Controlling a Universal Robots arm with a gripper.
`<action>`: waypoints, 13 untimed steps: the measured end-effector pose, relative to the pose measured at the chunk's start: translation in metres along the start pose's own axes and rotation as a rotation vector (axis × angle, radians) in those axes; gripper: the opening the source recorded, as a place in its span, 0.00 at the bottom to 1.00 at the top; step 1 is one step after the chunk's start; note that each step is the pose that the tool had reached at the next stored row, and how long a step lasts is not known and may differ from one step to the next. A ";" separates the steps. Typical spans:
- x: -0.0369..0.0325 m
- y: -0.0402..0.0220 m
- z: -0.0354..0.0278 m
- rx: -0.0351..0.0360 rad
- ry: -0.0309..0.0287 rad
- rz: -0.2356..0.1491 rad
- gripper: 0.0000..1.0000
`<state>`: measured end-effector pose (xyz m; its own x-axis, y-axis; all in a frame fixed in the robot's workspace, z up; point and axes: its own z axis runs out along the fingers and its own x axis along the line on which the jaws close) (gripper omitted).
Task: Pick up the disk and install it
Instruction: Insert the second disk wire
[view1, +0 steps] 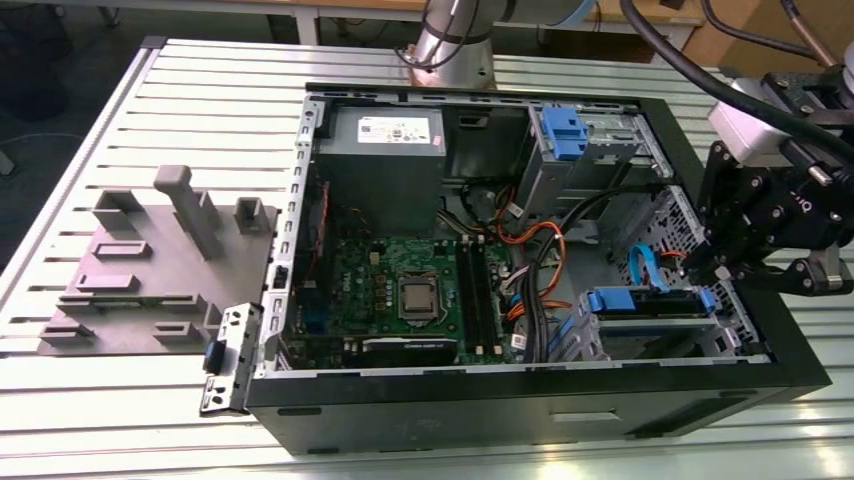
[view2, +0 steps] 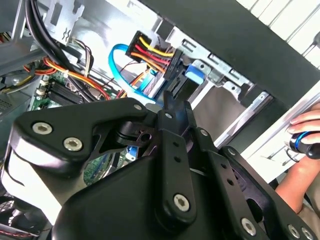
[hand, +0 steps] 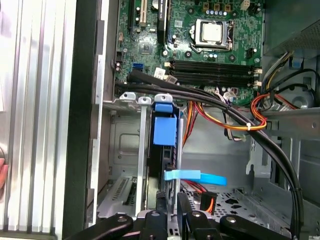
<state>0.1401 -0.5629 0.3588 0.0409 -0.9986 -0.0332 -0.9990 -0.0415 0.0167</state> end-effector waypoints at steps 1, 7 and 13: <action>-0.0001 -0.0008 0.0002 -0.0001 -0.0001 0.000 0.23; -0.0001 -0.0009 0.0003 -0.0002 0.0000 0.000 0.24; -0.0002 -0.0009 0.0005 -0.0002 0.0000 0.000 0.36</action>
<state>0.1410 -0.5626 0.3582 0.0409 -0.9986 -0.0332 -0.9990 -0.0415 0.0169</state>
